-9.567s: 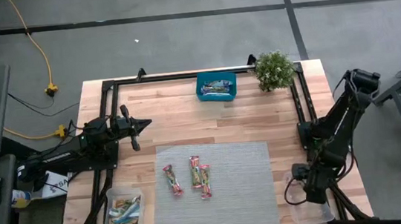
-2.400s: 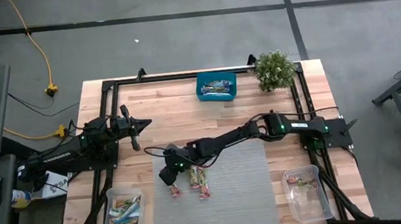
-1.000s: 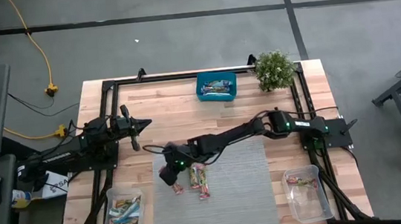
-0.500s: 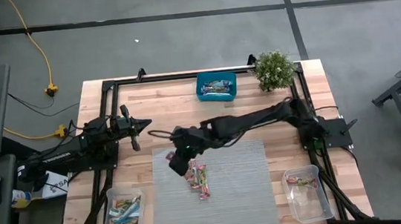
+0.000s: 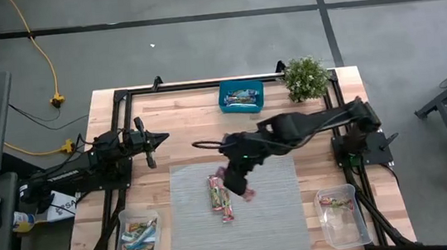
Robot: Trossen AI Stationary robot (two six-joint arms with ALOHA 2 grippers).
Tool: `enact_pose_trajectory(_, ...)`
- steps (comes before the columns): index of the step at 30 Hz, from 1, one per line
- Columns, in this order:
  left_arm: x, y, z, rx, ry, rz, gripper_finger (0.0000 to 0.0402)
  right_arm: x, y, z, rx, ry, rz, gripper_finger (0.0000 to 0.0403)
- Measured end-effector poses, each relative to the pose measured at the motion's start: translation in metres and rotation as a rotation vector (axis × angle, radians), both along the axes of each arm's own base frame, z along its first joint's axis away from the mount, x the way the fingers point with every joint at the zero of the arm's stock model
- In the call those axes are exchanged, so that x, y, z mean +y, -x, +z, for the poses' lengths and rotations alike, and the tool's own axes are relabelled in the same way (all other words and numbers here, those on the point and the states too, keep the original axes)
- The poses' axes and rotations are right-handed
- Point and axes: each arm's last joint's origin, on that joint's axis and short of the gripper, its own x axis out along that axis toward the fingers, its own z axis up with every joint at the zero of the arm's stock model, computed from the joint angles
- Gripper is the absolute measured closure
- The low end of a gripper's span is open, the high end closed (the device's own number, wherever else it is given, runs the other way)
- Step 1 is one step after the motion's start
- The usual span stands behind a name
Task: Pick and place Granola Bars by type
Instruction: Put the red granola bar into the right transparent bin
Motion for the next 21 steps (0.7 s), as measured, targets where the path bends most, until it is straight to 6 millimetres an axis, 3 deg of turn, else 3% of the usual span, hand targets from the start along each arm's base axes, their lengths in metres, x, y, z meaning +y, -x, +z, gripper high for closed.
enact_pose_trajectory(9, 0.000, 0.000, 0.000, 0.000, 0.000, 0.000, 0.0401, 0.044, 0.056, 0.013, 0.185, -0.032, 0.112, 0.0402)
enact_pose_trajectory(21, 0.000, 0.000, 0.000, 0.000, 0.000, 0.000, 0.0401, 0.118, 0.128, 0.004, 0.518, -0.033, 0.177, 0.0403)
